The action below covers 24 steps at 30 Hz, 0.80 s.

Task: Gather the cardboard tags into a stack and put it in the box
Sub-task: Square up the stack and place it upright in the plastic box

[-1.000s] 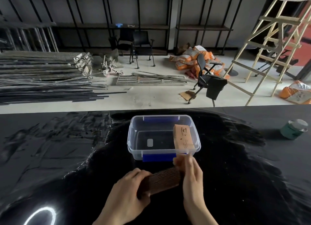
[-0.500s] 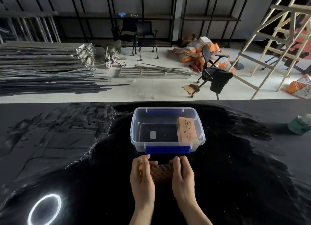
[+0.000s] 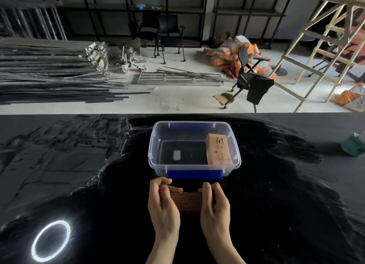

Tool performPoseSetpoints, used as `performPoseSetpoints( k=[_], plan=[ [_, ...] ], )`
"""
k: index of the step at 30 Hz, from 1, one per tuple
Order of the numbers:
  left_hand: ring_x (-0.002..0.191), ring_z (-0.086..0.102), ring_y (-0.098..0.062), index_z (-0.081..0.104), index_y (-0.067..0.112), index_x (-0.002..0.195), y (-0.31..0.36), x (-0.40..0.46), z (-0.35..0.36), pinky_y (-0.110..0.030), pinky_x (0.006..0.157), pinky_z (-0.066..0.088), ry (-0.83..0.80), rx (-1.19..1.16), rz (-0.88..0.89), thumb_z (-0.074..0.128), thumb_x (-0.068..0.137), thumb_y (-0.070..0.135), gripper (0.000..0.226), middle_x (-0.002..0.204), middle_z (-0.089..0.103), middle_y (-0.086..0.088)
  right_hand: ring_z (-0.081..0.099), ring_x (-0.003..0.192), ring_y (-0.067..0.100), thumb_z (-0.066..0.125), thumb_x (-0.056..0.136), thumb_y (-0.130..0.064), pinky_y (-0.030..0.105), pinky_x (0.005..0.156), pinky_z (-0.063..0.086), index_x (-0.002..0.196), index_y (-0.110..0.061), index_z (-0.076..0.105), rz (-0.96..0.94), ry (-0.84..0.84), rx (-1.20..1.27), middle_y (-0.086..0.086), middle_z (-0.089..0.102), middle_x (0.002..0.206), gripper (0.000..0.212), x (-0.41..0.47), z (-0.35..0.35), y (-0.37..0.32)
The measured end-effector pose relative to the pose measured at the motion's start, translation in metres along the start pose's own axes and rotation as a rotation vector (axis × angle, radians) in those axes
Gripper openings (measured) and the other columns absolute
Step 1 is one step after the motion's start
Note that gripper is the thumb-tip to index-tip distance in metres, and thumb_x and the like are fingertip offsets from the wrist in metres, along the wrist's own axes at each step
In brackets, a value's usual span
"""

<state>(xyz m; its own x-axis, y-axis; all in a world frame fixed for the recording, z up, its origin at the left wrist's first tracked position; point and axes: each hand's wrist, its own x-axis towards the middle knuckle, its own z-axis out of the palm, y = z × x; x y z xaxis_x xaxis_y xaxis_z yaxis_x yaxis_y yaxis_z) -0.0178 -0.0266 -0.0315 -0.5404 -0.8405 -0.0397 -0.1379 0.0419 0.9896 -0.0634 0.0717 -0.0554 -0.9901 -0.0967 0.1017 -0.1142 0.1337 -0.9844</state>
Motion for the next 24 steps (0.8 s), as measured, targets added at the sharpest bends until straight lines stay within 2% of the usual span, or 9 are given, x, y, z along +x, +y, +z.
performPoseSetpoints(
  k=[3,6,9,13,15,17,19,22,24],
  plan=[
    [0.075,0.068,-0.008,0.058,0.022,0.096,-0.002,0.001,0.002,-0.046,0.077,0.058,-0.007,0.028,-0.004,0.037,0.105,0.008,0.027,0.074,0.072,-0.003,0.060,0.056,0.010,0.047,0.097,-0.043,0.016,0.050,0.048,0.076,-0.019,0.058,0.003,0.004,-0.031,0.000,0.068,0.076,0.033,0.000,0.004,0.002],
    [0.074,0.069,-0.010,0.058,0.025,0.092,-0.005,0.000,0.001,-0.045,0.079,0.056,-0.001,0.007,0.009,0.038,0.105,0.004,0.032,0.069,0.072,-0.003,0.059,0.055,0.009,0.047,0.097,-0.043,0.016,0.049,0.046,0.074,-0.025,0.058,0.002,0.025,-0.031,0.000,0.067,0.073,0.031,-0.001,0.003,0.001],
    [0.073,0.069,-0.012,0.056,0.025,0.089,-0.014,0.002,0.004,-0.043,0.077,0.055,-0.025,0.015,0.034,0.038,0.103,0.000,0.034,0.074,0.073,0.001,0.058,0.054,0.014,0.047,0.099,-0.040,0.021,0.049,0.048,0.075,-0.026,0.057,-0.008,0.029,-0.035,0.004,0.066,0.073,0.030,-0.002,0.000,0.004],
    [0.075,0.069,-0.010,0.056,0.028,0.092,-0.011,0.004,0.002,-0.037,0.073,0.052,-0.045,0.010,0.044,0.037,0.104,0.006,0.031,0.078,0.075,0.006,0.053,0.052,0.007,0.046,0.099,-0.041,0.018,0.048,0.045,0.075,-0.020,0.056,0.001,0.023,-0.038,0.000,0.064,0.069,0.034,-0.001,0.000,0.000],
    [0.076,0.071,-0.010,0.057,0.030,0.102,-0.012,0.005,-0.001,-0.036,0.073,0.053,-0.100,0.035,0.054,0.037,0.106,0.015,0.026,0.075,0.075,0.000,0.052,0.051,0.006,0.046,0.099,-0.040,0.019,0.048,0.045,0.074,-0.020,0.056,-0.007,0.027,-0.030,0.000,0.064,0.068,0.034,-0.001,0.001,0.000],
    [0.079,0.072,-0.010,0.057,0.036,0.112,-0.009,0.006,-0.010,-0.034,0.072,0.056,-0.199,0.113,0.093,0.037,0.105,0.035,0.022,0.078,0.074,0.002,0.051,0.050,0.006,0.046,0.099,-0.039,0.019,0.047,0.044,0.073,-0.021,0.056,-0.005,0.027,-0.016,0.005,0.064,0.069,0.034,-0.002,0.001,0.001],
    [0.094,0.069,-0.005,0.055,0.043,0.120,0.001,0.010,-0.025,-0.028,0.080,0.055,-0.361,0.243,0.197,0.039,0.099,0.054,0.028,0.095,0.072,0.012,0.052,0.050,0.007,0.046,0.100,-0.037,0.022,0.046,0.046,0.072,-0.020,0.056,0.002,0.023,-0.009,0.009,0.063,0.068,0.034,-0.002,0.001,0.000],
    [0.123,0.050,0.007,0.048,0.048,0.131,0.017,0.024,-0.045,-0.019,0.100,0.041,-0.637,0.585,0.487,0.059,0.085,0.058,0.048,0.124,0.057,0.030,0.053,0.052,0.008,0.049,0.105,-0.023,0.025,0.050,0.048,0.071,-0.021,0.055,0.000,0.024,-0.019,0.005,0.062,0.063,0.034,-0.001,0.001,0.004],
    [0.126,0.042,0.010,0.040,0.050,0.136,0.028,0.029,-0.046,-0.020,0.109,0.036,-0.791,0.809,0.617,0.066,0.075,0.055,0.066,0.133,0.050,0.031,0.053,0.053,0.005,0.050,0.106,-0.015,0.021,0.051,0.047,0.070,-0.020,0.054,0.017,0.033,-0.034,-0.002,0.063,0.064,0.037,0.000,0.002,0.006]
  ],
)
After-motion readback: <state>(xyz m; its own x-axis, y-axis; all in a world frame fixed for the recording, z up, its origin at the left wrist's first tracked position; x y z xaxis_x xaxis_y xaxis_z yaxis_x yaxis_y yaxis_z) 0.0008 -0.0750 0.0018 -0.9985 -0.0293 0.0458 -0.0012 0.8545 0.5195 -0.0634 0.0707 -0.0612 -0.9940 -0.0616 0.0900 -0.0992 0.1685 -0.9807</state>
